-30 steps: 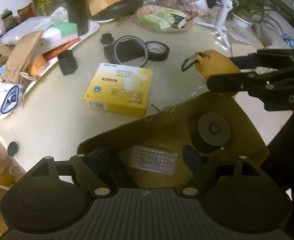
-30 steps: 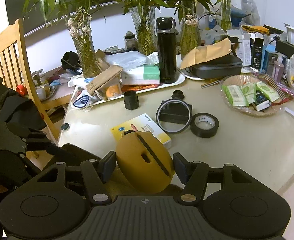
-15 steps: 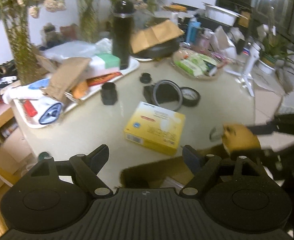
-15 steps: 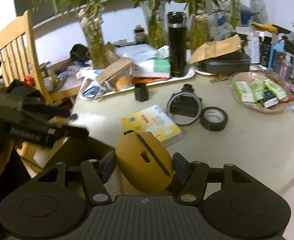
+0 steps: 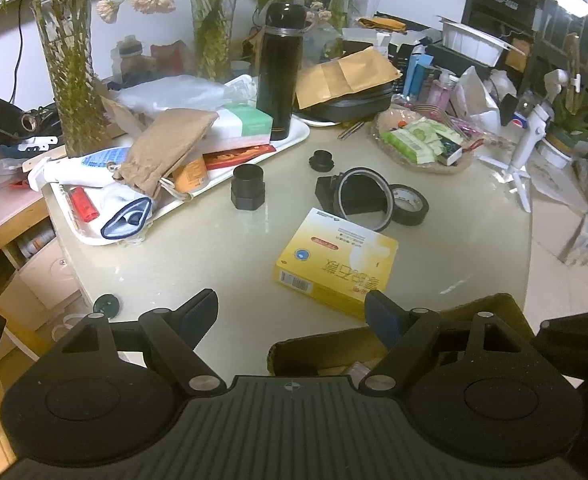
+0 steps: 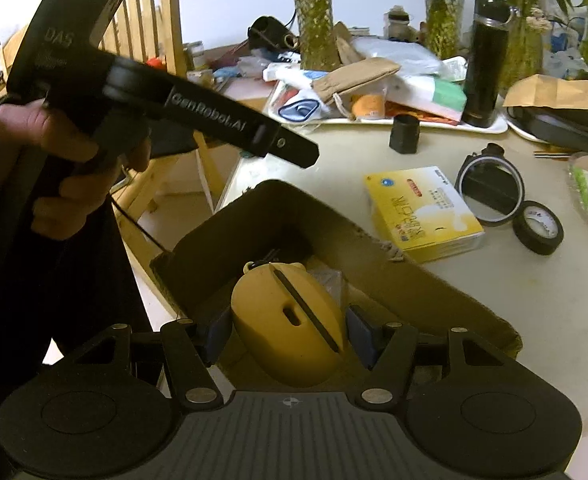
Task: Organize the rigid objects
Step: 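Lower the orange object into the cardboard box and open the right gripper, then move the open left gripper over the yellow medicine box on the table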
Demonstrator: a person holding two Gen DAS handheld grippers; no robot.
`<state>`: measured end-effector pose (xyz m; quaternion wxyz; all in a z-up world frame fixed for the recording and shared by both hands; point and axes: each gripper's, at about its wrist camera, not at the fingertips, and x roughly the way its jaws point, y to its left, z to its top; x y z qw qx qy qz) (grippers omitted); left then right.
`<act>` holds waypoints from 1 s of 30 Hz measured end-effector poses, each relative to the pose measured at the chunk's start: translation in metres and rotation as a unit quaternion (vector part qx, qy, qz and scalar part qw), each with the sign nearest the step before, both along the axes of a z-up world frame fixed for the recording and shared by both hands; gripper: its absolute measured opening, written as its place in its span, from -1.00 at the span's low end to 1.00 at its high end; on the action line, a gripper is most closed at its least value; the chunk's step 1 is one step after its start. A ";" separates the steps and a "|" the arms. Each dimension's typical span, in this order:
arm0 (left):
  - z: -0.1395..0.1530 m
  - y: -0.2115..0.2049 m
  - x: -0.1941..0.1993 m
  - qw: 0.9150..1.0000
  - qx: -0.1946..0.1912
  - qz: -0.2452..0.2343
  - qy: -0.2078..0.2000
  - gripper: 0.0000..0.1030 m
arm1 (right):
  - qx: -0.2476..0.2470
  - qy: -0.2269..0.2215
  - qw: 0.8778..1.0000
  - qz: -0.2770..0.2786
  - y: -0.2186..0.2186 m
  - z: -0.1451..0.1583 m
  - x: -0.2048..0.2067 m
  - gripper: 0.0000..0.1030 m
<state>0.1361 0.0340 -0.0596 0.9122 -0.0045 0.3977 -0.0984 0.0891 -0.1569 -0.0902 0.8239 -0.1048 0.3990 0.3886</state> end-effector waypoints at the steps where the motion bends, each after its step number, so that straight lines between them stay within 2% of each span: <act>1: 0.000 0.001 0.000 1.000 0.000 0.002 0.001 0.57 | -0.002 0.001 1.000 0.001 0.000 -0.001 0.000 0.26; 7: 0.000 0.002 0.001 1.000 0.003 0.007 0.004 0.57 | -0.020 0.007 1.000 0.000 0.001 -0.005 0.002 0.30; 8: 0.000 0.002 0.001 1.000 0.004 0.007 0.004 0.57 | -0.017 0.004 1.000 0.000 0.000 -0.004 0.002 0.46; 10: -0.001 0.001 0.002 1.000 0.008 0.009 0.006 0.57 | -0.005 -0.001 1.000 -0.002 -0.002 -0.001 0.002 0.65; 16: -0.004 0.005 0.002 1.000 0.010 0.019 0.011 0.57 | 0.008 -0.024 1.000 -0.019 -0.005 0.007 0.004 0.89; 20: -0.003 0.010 0.003 1.000 0.004 0.028 0.011 0.57 | 0.013 -0.046 0.997 -0.058 -0.012 0.012 0.009 1.00; 25: -0.003 0.008 0.005 1.000 0.005 0.024 0.011 0.57 | 0.020 -0.050 0.990 -0.130 -0.027 0.014 0.023 1.00; 30: -0.004 0.006 0.005 1.000 0.006 0.020 0.012 0.57 | 0.006 -0.058 0.981 -0.187 -0.038 0.011 0.034 1.00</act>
